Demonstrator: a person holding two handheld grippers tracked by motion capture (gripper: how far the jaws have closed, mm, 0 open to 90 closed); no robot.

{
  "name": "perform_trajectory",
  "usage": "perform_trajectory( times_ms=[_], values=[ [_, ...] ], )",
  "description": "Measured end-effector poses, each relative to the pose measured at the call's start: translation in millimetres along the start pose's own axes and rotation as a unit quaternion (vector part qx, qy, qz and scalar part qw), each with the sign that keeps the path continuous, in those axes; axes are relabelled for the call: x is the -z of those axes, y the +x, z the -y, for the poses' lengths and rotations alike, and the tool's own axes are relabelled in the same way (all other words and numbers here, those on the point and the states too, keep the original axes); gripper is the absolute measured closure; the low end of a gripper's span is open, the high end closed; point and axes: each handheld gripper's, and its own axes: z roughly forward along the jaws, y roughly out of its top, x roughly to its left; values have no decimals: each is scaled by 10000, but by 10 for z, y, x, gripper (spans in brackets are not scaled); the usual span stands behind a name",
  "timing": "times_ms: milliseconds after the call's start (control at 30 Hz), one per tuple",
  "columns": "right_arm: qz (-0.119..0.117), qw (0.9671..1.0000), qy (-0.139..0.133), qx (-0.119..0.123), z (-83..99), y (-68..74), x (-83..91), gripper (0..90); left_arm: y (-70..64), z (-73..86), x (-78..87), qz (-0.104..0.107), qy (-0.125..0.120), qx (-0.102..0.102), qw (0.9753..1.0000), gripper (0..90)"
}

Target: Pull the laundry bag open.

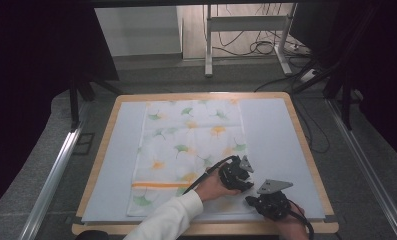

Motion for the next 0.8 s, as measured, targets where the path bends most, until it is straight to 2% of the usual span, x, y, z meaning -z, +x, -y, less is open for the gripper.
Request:
perform_trajectory(
  times_ms=[100,400,567,800],
  values=[
    [-1,10000,1,0,0,0,0,893,25,-4,2,-46,8,52,10000,713],
    [-1,10000,6,-3,-1,0,0,893,17,-23,-25,-6,95,114,9999,753],
    [-6,10000,5,-9,-1,0,0,893,31,-44,2,53,177,148,9997,834],
    [-5,10000,6,-5,-1,0,0,893,0,-60,0,-38,228,69,9997,844]
  ],
)
